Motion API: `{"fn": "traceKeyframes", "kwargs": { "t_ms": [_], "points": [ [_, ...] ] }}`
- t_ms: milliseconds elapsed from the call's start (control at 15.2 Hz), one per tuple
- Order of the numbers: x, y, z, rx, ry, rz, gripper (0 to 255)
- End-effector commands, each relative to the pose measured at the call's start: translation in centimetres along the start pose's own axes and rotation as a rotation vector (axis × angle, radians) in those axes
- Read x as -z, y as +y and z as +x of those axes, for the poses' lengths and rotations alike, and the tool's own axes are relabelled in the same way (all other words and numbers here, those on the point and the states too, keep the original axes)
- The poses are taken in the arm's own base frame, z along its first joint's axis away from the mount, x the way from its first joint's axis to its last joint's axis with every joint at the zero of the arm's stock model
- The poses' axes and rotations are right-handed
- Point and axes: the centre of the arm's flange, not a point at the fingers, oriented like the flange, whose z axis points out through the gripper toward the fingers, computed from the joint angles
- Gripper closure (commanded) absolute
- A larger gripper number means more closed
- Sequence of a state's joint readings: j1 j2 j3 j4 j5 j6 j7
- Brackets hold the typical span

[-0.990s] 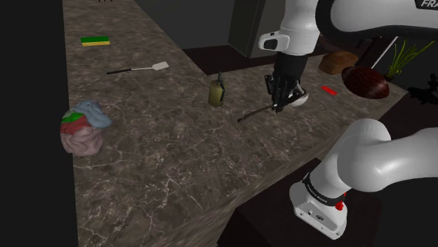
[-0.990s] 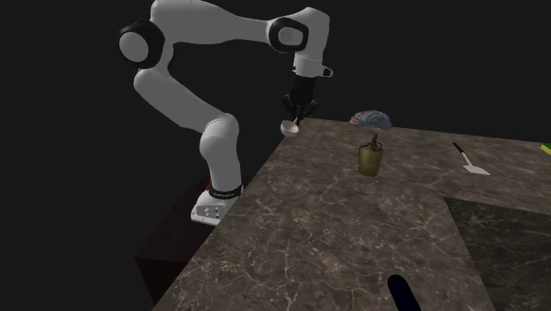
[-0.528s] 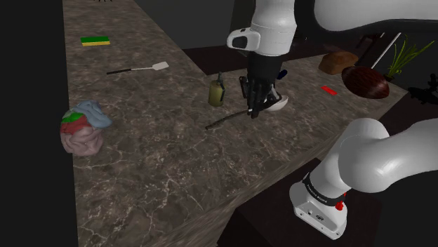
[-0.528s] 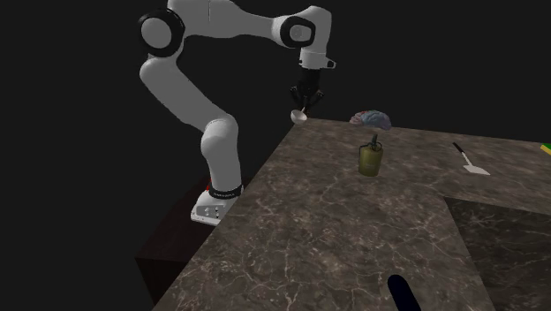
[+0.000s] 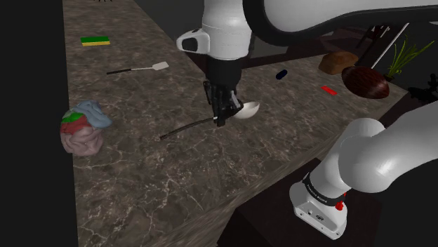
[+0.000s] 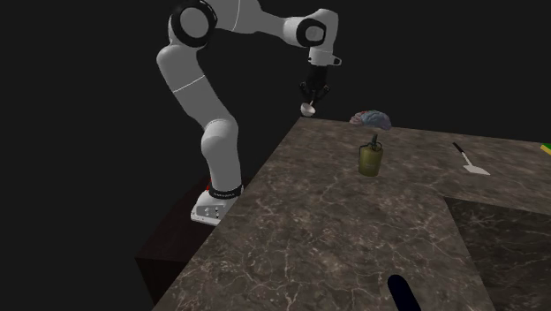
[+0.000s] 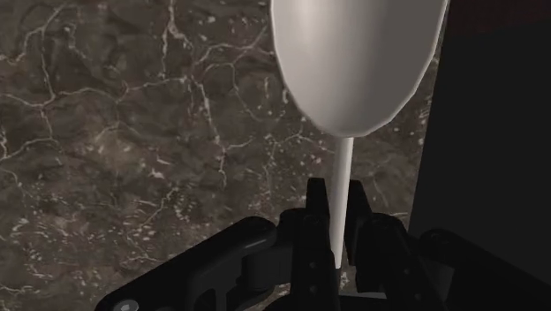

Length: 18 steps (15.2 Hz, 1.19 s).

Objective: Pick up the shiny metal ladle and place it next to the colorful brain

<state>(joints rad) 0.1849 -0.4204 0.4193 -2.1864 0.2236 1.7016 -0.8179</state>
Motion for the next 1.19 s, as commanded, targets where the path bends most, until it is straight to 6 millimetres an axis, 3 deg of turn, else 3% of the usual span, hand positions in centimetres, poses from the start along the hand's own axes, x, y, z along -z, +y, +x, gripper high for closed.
{"fn": "traceKeyframes", "kwargs": {
  "t_ms": [0,924,1122],
  "points": [
    [0.1,0.5,2.5,-0.001,0.001,0.0,255],
    [0.8,2.7,20.8,-0.001,0.001,0.0,255],
    [-0.7,2.9,20.9,-0.001,0.001,0.0,255]
  ]
}}
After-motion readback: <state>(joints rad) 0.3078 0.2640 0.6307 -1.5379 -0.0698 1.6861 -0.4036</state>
